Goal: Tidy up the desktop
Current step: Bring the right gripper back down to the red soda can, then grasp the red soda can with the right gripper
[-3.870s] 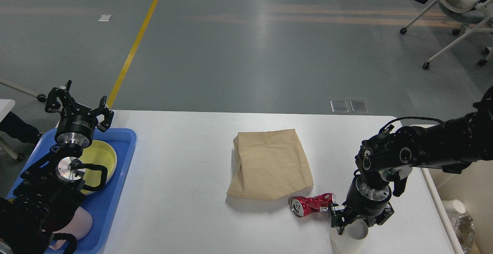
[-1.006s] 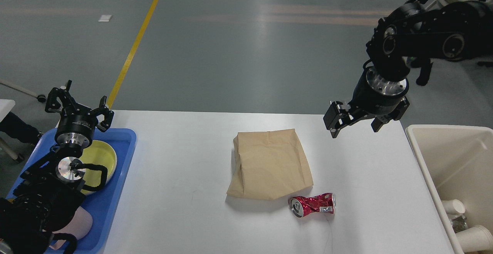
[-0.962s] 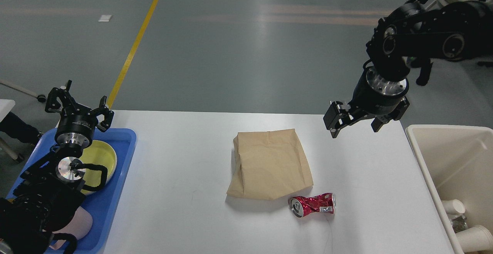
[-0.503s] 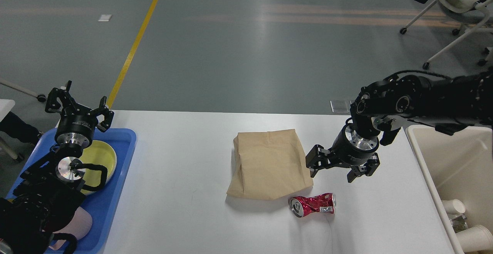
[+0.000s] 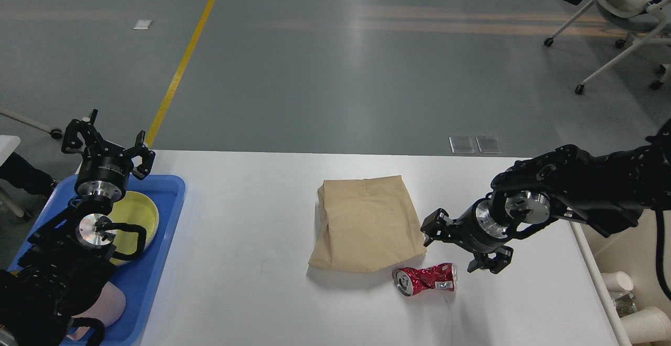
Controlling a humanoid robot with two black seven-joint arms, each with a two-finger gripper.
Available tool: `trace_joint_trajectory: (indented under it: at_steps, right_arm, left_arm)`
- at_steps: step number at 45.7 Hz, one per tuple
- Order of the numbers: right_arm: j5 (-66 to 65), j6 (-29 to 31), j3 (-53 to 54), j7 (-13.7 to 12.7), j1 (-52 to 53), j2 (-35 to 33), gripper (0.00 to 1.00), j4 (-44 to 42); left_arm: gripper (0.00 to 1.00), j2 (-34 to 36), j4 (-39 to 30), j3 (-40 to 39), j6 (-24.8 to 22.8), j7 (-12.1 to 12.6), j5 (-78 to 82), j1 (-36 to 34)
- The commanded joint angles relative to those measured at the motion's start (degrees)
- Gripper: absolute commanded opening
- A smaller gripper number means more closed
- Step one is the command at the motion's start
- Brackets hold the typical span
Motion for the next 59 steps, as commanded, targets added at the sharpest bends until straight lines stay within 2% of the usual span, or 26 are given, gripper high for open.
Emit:
trace_joint_trajectory:
  at_steps: [1,13,36,40,47,55,59]
  right_arm:
    - [3.22,-0.33,0.32,0.08,-1.79,-0.05,1.00,-0.17]
    - [6.83,-6.92,5.33,0.08,-6.71,-1.98,1.00,-0.61]
    - [6.65,-13.17,12.36,0.08,-14.09,-1.81,0.99,-2.81]
    - [6.13,-13.78,12.36,0.08,-14.36,-1.72,0.95,-3.69]
    - [5.77,-14.22,12.36,0.08,-14.71,-1.55,0.72,-3.86]
    - [5.60,-15.54,12.45,0.16,-15.24,-1.28,0.69,-4.21]
    - [5.51,-15.63,12.54,0.08,-15.15,-1.28,0.52,-4.39]
  left_arm:
    - [0.96,0.00,0.09,0.00,0.00,0.00,0.00,0.00]
    - [0.96,0.00,0.00,0.00,0.00,0.00,0.00,0.00]
    - [0.96,0.00,0.00,0.00,0.00,0.00,0.00,0.00]
    - [0.96,0.00,0.00,0.00,0.00,0.00,0.00,0.00]
    - [0.96,0.00,0.00,0.00,0.00,0.00,0.00,0.00]
    - [0.96,0.00,0.00,0.00,0.00,0.00,0.00,0.00]
    - [0.96,0.00,0.00,0.00,0.00,0.00,0.00,0.00]
